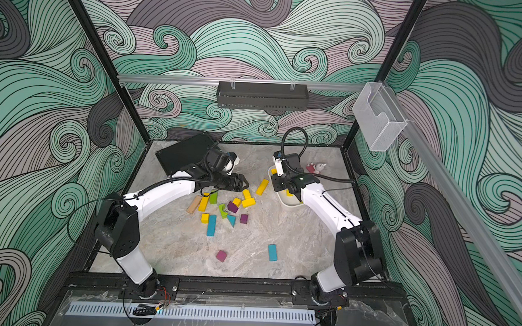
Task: Pick out the yellow building blocks
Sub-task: Place the building block in the storage box.
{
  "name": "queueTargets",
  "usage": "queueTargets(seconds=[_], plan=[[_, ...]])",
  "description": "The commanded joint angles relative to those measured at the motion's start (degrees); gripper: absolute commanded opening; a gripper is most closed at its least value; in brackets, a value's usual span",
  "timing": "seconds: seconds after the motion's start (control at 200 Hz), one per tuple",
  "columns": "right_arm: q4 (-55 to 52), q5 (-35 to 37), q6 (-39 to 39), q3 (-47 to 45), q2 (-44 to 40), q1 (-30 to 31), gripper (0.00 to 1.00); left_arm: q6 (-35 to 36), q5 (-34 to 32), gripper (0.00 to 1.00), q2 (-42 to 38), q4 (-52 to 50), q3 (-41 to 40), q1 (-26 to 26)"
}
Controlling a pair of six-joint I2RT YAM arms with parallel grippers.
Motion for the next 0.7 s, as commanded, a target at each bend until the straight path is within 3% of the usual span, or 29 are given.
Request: queueTargets(seconds=[0.0,0.2,0.695], plan=[[-1.31,0.3,-0.16,1.78,1.5,-0.74,0.27,3.25,2.47,0.77,1.89,0.79,1.9,-0.24],[-1.58,0.82,0.35,3.45,4.55,-1.97,0.27,4.31,6.11,0.77,4.23,-1.62,4.28,-0.29],[-5.16,1.32,1.6,11.42,13.73,-3.91,0.28,4.59,6.21,0.78,4.25,-4.17,5.0,-0.1]])
